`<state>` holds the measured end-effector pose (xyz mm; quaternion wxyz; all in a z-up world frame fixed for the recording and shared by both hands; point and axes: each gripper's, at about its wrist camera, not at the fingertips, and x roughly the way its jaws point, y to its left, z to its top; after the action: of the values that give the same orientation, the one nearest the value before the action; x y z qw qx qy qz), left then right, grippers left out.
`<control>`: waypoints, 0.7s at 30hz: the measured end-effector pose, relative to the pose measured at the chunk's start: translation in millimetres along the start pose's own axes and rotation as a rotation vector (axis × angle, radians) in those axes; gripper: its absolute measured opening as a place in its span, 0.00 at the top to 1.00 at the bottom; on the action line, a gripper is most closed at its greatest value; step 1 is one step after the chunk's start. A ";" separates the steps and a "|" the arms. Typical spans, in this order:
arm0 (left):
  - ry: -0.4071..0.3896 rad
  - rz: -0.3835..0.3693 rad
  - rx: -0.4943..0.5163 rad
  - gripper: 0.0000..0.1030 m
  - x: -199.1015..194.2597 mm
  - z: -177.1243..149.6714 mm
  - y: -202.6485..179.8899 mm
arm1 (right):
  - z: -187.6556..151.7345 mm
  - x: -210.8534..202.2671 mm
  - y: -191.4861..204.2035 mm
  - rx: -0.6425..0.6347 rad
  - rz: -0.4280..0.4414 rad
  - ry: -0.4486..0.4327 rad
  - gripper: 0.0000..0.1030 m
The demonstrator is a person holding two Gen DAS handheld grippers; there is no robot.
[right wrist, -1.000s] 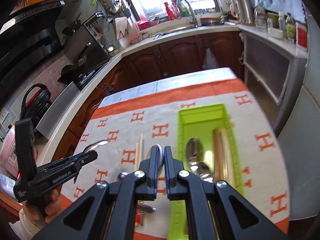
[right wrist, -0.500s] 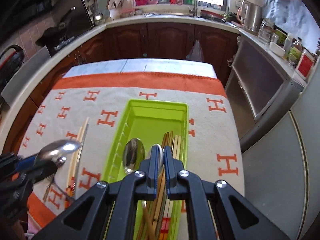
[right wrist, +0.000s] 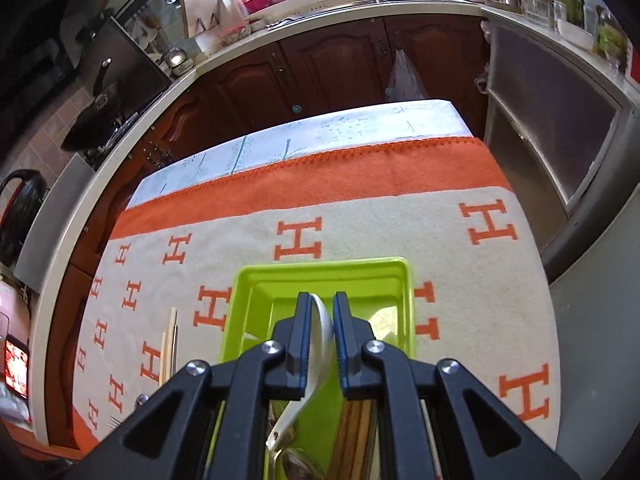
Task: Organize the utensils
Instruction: 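Lower both spoons into the lime-green tray and open both tools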
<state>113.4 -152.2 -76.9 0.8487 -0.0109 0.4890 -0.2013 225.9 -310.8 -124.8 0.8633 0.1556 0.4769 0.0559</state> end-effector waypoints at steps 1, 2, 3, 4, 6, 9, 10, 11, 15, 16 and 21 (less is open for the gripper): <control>0.003 -0.004 -0.001 0.86 1.5 0.3 -1.2 | -0.8 -0.4 -4.1 0.021 0.006 0.004 0.89; 0.008 -0.007 -0.003 0.86 4.4 0.4 -2.9 | -1.3 -1.0 -7.8 0.035 0.016 0.001 0.89; 0.011 -0.007 -0.001 0.86 5.8 0.1 -4.9 | -1.4 -1.5 -10.9 0.045 0.031 -0.003 0.89; 0.018 -0.009 0.001 0.86 9.4 -0.3 -6.9 | -0.7 -0.6 -13.0 0.055 0.041 -0.001 0.89; 0.034 -0.020 0.001 0.86 15.0 -1.7 -10.1 | 0.2 3.6 -16.6 0.088 0.082 0.016 0.89; 0.055 -0.025 0.005 0.86 22.9 -5.3 -14.5 | 2.0 12.1 -12.3 0.096 0.133 0.043 0.89; 0.060 -0.025 0.009 0.86 25.4 -6.6 -16.1 | 2.2 13.9 -9.8 0.092 0.129 0.050 0.89; 0.066 -0.023 0.016 0.86 27.2 -8.1 -18.2 | 1.8 14.9 -7.7 0.089 0.129 0.057 0.89; 0.072 -0.024 0.035 0.86 29.1 -10.5 -20.8 | -2.2 8.5 -5.6 0.083 0.107 0.060 0.89; 0.072 -0.023 0.039 0.85 27.9 -10.3 -21.0 | -3.6 5.9 -5.7 0.078 0.086 0.060 0.89; 0.074 -0.028 0.054 0.85 16.8 -12.9 -16.5 | -18.1 -13.4 -6.9 0.073 0.031 0.056 0.89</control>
<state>104.6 -171.0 -93.9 0.8271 0.0126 0.5142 -0.2266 203.1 -316.7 -125.2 0.8424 0.1927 0.5000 0.0564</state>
